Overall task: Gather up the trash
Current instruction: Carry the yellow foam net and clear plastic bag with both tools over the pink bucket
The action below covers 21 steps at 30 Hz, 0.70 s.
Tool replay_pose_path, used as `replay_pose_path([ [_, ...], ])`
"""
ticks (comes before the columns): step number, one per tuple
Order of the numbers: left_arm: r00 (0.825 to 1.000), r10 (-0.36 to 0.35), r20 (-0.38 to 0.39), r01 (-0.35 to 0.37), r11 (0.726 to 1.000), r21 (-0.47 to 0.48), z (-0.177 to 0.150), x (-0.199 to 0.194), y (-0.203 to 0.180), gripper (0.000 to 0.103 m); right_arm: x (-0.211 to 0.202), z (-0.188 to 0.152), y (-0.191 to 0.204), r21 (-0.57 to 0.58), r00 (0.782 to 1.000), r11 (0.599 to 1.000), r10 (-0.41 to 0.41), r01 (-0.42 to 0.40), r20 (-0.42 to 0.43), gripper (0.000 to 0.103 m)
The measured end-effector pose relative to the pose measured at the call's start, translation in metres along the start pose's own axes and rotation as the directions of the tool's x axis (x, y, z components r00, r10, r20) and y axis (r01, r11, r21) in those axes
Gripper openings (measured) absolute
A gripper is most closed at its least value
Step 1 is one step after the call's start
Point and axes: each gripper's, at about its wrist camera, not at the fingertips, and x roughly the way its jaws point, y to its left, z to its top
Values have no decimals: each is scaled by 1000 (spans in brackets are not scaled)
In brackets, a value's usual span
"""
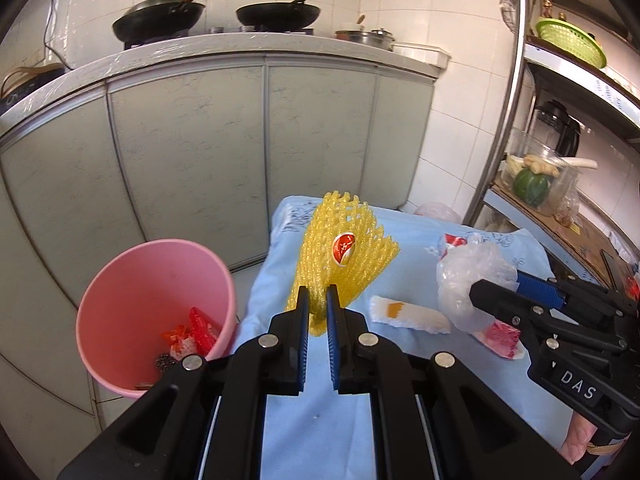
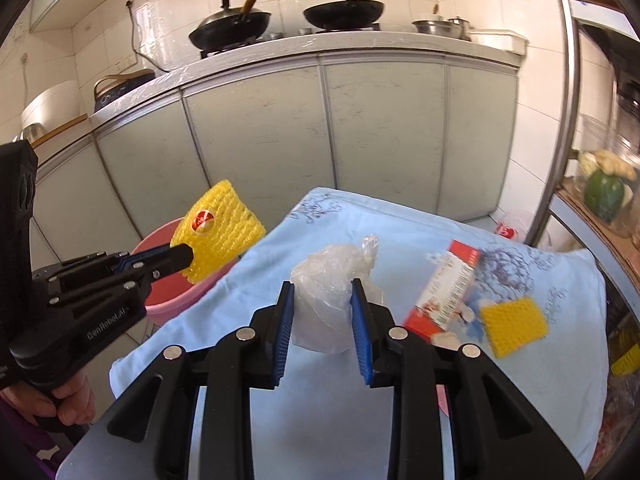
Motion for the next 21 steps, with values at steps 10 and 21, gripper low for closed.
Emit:
replay_pose_path([
  [10, 994, 107, -21, -109, 989, -103, -9, 9, 57, 8, 36, 20, 52, -82, 997, 993, 78, -80, -26, 28],
  [21, 982, 187, -32, -190, 964, -184, -22, 8, 107, 8, 59, 33, 90, -153, 990, 978, 136, -141, -44, 28],
])
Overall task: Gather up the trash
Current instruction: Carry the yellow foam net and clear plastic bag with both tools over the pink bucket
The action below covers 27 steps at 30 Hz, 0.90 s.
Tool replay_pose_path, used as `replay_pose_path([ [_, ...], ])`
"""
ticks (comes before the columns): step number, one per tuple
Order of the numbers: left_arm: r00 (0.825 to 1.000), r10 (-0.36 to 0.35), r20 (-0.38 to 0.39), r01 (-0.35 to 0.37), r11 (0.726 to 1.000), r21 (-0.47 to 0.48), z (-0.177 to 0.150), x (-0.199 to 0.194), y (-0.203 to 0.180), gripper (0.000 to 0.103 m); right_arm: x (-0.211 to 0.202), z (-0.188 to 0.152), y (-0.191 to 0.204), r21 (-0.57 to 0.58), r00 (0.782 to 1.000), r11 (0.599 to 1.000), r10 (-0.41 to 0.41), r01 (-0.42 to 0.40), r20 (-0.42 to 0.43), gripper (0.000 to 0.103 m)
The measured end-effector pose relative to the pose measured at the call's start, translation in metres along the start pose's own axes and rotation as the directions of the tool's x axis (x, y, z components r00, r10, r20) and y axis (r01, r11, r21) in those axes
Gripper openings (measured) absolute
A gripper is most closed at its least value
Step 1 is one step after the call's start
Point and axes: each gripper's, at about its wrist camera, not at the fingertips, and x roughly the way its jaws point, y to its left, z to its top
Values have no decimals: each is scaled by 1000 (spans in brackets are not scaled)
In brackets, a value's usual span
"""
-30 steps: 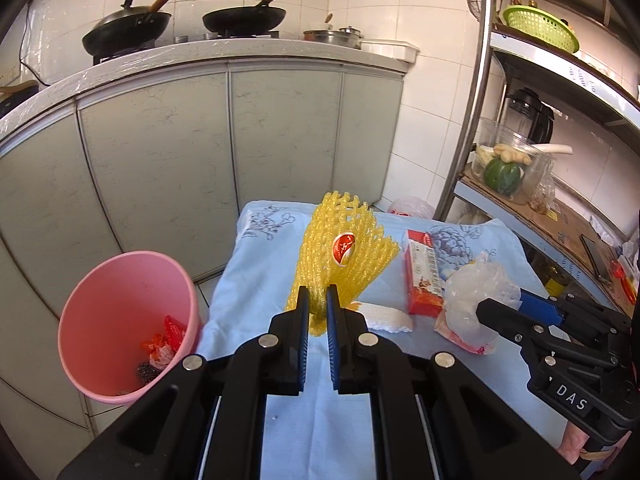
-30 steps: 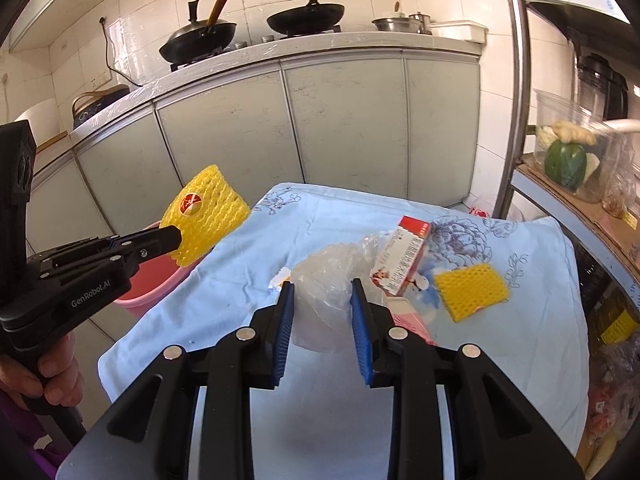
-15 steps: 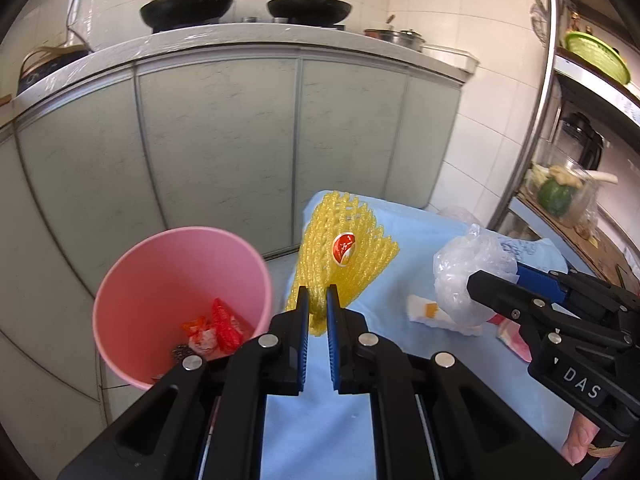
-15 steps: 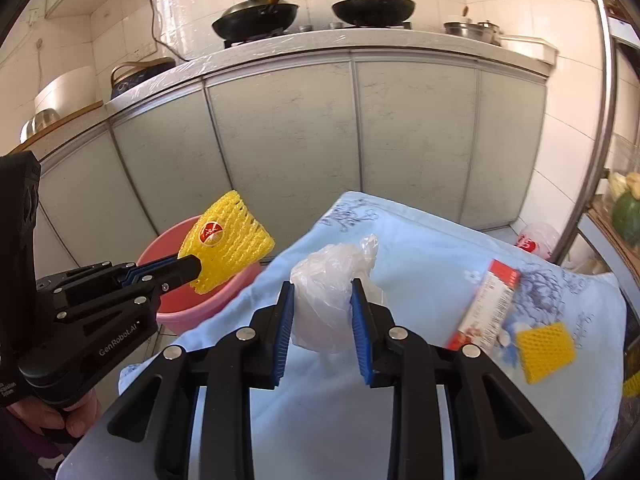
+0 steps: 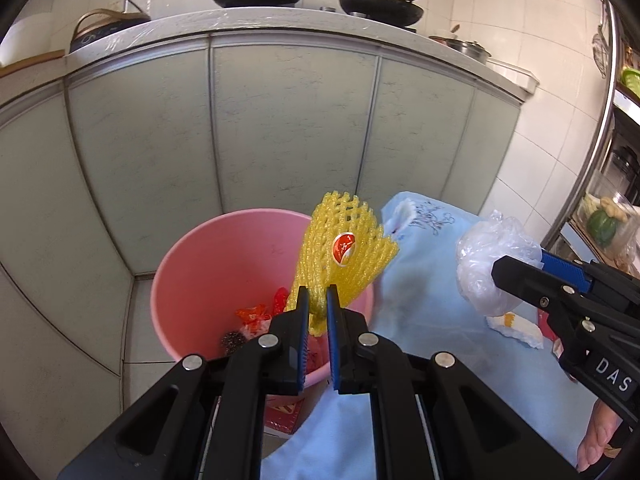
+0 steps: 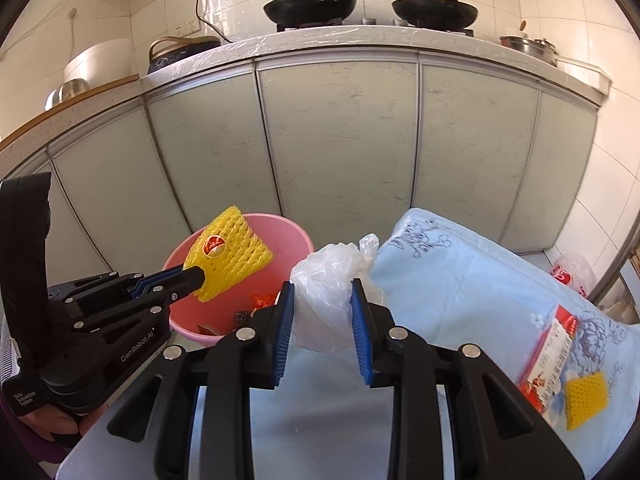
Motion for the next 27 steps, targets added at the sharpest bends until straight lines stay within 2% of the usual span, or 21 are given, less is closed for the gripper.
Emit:
replay_pose_path([
  [13, 998, 57, -10, -57, 994, -91, -2, 7, 48, 8, 47, 15, 28, -40, 997, 997, 57, -59, -52, 28],
  [27, 993, 96, -72, -105, 985, -136, -11, 31, 73, 8, 96, 21, 56, -63, 986, 992, 105, -114, -131, 28],
])
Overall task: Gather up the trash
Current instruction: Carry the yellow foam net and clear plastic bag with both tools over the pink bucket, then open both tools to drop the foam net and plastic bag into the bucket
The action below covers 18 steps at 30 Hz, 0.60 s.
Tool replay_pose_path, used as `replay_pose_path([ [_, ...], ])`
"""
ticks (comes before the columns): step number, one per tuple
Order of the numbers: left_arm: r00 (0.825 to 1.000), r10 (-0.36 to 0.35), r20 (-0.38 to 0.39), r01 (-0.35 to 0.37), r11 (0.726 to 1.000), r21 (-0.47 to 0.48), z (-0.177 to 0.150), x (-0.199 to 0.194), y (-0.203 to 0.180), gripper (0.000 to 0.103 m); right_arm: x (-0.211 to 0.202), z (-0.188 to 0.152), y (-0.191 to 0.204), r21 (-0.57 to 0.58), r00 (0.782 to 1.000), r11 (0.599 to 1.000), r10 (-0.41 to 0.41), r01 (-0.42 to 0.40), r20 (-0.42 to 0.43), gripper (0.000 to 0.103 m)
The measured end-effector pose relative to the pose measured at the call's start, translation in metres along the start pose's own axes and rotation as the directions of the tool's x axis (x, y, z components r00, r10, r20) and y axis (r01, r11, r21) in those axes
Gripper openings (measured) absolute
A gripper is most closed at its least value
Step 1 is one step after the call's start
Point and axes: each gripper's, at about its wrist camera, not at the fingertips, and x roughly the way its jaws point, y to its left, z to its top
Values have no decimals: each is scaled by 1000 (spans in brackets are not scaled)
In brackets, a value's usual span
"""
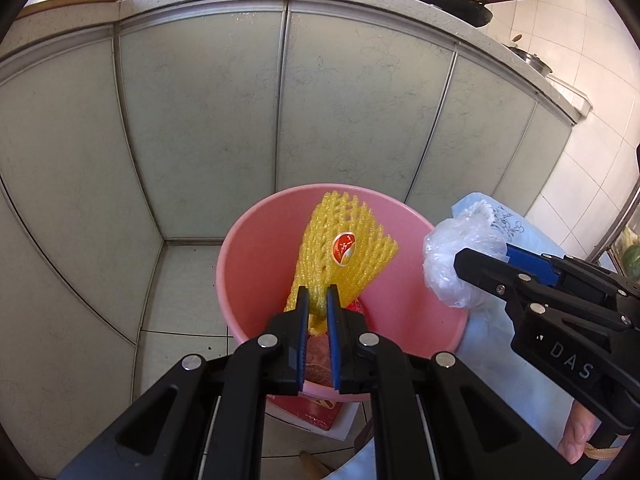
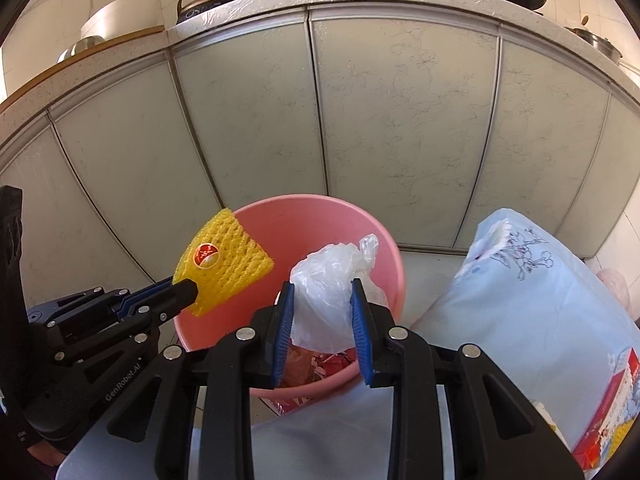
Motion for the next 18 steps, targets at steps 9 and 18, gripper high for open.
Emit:
replay_pose_path([
  [9, 1000, 16, -26, -16, 1000, -22, 2, 12, 2, 19, 20, 5, 0, 27, 999, 1000, 11, -10, -39, 29],
  [18, 1000, 9, -23, -10, 999, -46, 2, 12, 4, 40, 24, 7, 2, 13, 999, 1000, -10, 11, -51, 36],
])
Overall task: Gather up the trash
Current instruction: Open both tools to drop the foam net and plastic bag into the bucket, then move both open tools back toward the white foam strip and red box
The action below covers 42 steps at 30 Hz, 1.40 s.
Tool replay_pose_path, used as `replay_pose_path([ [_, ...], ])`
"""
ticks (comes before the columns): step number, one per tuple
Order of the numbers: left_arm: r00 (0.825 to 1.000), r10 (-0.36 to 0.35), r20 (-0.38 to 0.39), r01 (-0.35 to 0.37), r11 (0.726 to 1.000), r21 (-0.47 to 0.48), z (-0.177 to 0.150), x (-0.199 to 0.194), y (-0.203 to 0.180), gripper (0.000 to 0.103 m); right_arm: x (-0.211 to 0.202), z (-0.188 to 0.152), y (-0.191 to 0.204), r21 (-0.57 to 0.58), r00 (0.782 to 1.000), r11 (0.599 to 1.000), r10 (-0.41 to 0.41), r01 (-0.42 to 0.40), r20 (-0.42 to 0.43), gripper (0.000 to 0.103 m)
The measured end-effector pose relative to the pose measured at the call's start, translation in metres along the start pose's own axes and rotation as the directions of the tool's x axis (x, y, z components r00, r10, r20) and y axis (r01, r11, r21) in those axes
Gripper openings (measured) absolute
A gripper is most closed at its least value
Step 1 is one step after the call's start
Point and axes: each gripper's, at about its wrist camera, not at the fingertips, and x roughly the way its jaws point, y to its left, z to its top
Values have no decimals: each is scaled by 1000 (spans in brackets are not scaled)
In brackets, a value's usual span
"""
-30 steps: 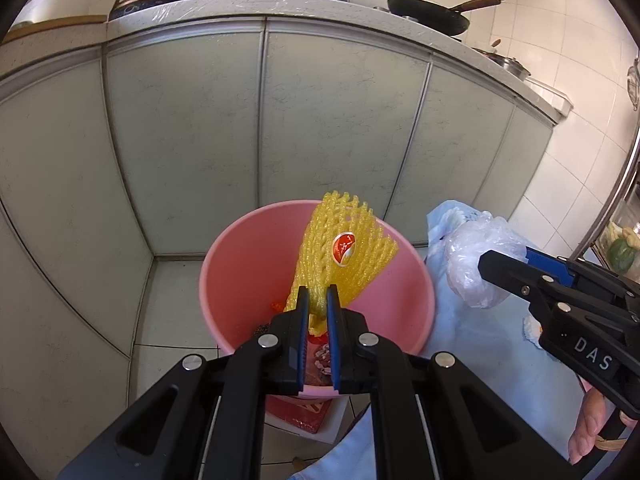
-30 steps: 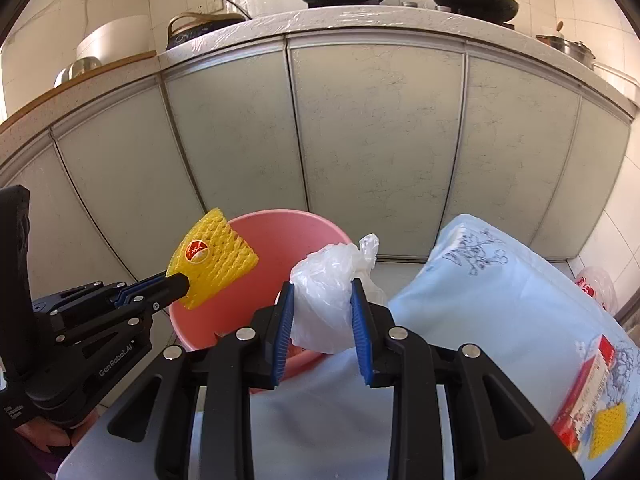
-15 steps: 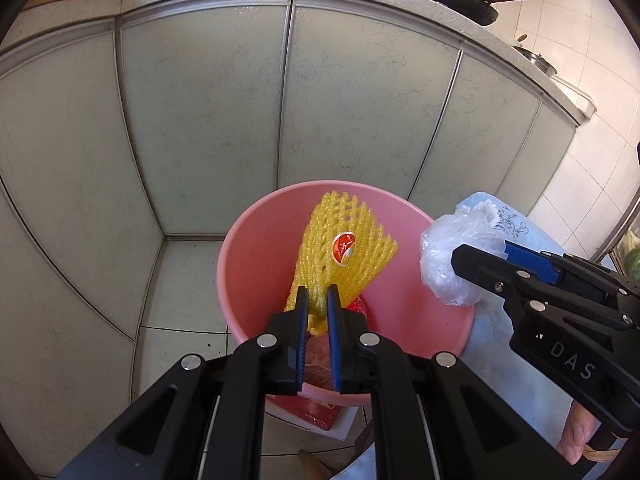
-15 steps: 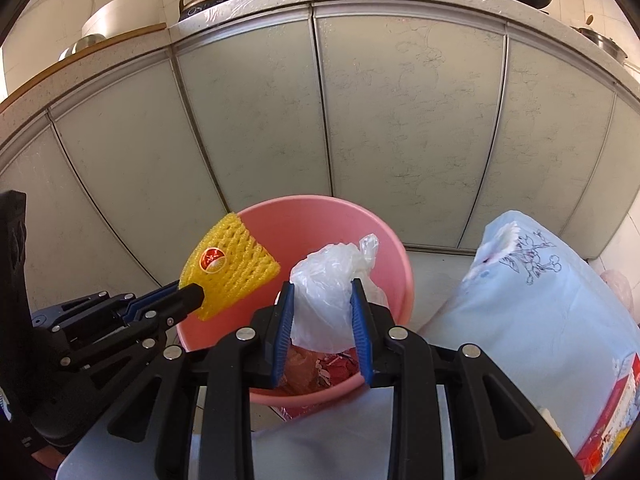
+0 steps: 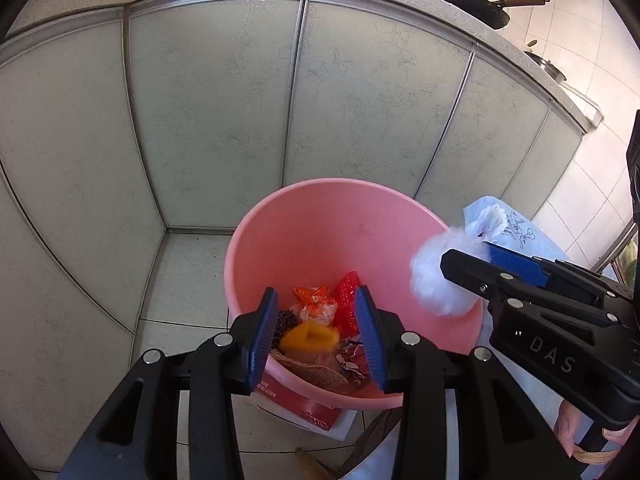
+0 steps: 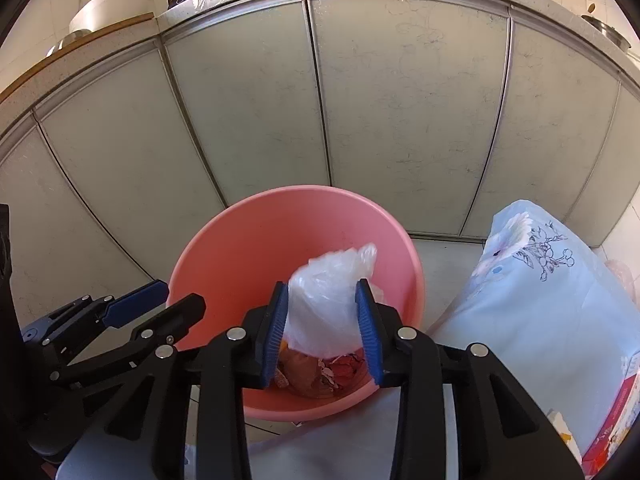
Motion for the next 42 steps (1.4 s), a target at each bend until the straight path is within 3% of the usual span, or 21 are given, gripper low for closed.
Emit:
replay_pose_path([
  [22, 999, -12, 35, 10, 999, 49, 0, -24, -13, 40, -37, -12, -12, 26, 995, 998, -64, 62, 78, 37],
  [32, 998, -41, 52, 34, 989, 141, -4, -41, -50, 40, -70, -35, -41, 92, 990, 991, -104, 95, 91, 37],
  [42, 995, -80, 60, 61, 960, 272, -10, -52, -104, 40, -112, -69, -85, 202, 981, 969, -163, 139, 105, 37],
])
